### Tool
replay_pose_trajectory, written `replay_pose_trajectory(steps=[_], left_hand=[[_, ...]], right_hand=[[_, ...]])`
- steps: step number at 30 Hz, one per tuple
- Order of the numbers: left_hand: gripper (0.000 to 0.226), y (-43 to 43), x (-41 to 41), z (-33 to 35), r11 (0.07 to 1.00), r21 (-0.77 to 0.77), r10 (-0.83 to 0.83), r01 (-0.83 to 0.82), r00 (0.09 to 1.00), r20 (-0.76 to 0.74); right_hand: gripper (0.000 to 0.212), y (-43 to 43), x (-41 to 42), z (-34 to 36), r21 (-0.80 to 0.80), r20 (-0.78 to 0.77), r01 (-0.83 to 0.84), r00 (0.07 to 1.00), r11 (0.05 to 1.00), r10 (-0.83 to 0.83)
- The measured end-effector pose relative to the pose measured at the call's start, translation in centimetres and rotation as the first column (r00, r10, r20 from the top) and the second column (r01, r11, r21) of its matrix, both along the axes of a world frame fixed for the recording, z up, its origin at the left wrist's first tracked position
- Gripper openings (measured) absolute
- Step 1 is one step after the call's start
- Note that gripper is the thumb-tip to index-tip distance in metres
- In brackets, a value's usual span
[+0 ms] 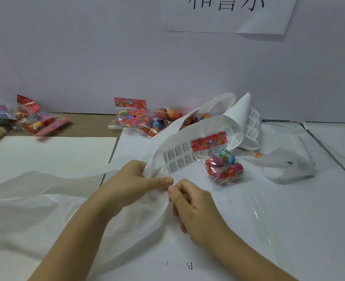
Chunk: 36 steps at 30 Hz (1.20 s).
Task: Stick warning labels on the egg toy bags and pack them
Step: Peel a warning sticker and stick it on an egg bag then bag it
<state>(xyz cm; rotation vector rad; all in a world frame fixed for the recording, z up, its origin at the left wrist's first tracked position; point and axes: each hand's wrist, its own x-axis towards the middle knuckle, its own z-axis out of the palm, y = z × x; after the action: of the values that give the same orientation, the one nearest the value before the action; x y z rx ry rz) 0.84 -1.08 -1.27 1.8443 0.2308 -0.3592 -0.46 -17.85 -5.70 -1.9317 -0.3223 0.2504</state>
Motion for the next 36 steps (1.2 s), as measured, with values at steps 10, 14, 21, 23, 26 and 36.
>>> replay_pose_trajectory(steps=[10,14,21,23,26,36], left_hand=[[0.053,2.1,-0.1,0.5,0.819,0.549,0.091,-0.168,0.982,0.165],[0.085,1.7,-0.5,0.4,0.439,0.772,-0.153,-0.46,0.808,0.569],[0.022,-1.3,-0.9,-0.7,0.591,0.751,-0.649,-0.296,0.378,0.66],[0.022,-1.5,-0.7,-0.9,0.654,0.698,-0.595,-0.291,0.372,0.712],[0.02,-1.7,-0.9,-0.6,0.835,0.51,-0.336,-0.207,0.543,0.77],[0.019,-2.6,-0.9,0.3,0.994,-0.109,0.064,-0.019,0.903,0.425]], right_hand=[[0.03,-0.4,0.8,0.0,0.107,-0.228,0.155,0.965,0.982,-0.127],[0.028,-0.7,1.4,0.5,0.258,-0.352,0.249,0.924,0.934,-0.149],[0.033,-1.3,1.7,1.2,0.424,-0.428,0.267,0.901,0.866,-0.068],[0.033,-1.4,1.6,1.4,0.443,-0.433,0.258,0.9,0.859,-0.047],[0.033,-1.5,1.9,1.7,0.539,-0.504,0.299,0.863,0.787,0.018],[0.016,-2.1,2.1,2.3,0.474,-0.214,0.184,0.973,0.861,-0.09]])
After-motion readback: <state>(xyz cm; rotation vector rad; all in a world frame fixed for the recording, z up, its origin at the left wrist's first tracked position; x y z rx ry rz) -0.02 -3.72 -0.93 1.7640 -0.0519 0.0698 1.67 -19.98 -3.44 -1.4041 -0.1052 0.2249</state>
